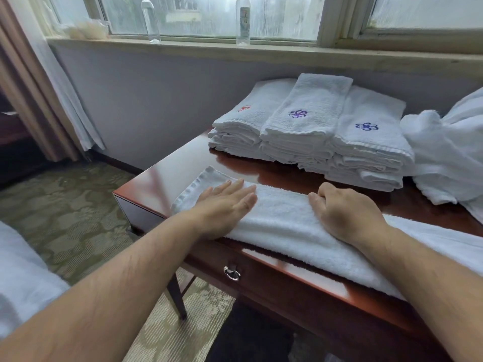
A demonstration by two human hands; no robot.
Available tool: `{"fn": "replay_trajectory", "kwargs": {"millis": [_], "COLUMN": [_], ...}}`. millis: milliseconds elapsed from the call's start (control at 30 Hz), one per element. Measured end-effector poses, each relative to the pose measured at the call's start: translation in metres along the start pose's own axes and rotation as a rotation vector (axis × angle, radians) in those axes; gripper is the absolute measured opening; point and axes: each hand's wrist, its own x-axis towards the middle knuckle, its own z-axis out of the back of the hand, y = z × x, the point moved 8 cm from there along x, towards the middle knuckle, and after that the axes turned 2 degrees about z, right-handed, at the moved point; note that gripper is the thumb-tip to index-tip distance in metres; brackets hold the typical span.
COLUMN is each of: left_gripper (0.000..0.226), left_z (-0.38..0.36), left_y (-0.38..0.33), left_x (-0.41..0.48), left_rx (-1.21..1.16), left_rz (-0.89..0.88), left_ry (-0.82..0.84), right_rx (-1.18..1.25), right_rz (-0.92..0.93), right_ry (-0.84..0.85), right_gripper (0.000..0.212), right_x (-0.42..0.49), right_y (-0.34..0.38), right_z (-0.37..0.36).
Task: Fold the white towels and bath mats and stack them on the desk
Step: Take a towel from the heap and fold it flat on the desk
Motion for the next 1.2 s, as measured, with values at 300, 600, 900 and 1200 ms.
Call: {"fn": "replay_trajectory", "kwargs": {"millis": [300, 600, 900, 1200], "left_gripper": [0.079, 0.082, 0.067, 0.065], "left_z": [0.012, 0.006, -0.045, -0.095], "left_y": [0.005, -0.001, -0.133, -0.224], "left_x": [0.007, 0.001, 0.009, 0.008], "left_rx": [0.013, 0.193, 0.209, 0.219], "left_rz": [-0.043, 0.040, -0.164, -0.403], "left_ry": [-0.051, -0.020, -0.015, -0.057], "right_rx": [0.053, -0.164, -0.012, -0.145], "right_rz": [-0.006, -0.075, -0.341, -0.270], "right_ry": [-0.056, -0.090, -0.059, -0.030], "right_gripper": [0.029, 0.033, 0.049, 0.036], "right_x": [-0.015, -0.042, -0.092, -0.107], "right_y": [-0.007, -0.023, -0.123, -0.165], "right_z": [0.000, 0.017, 0.055, 0.068]}}
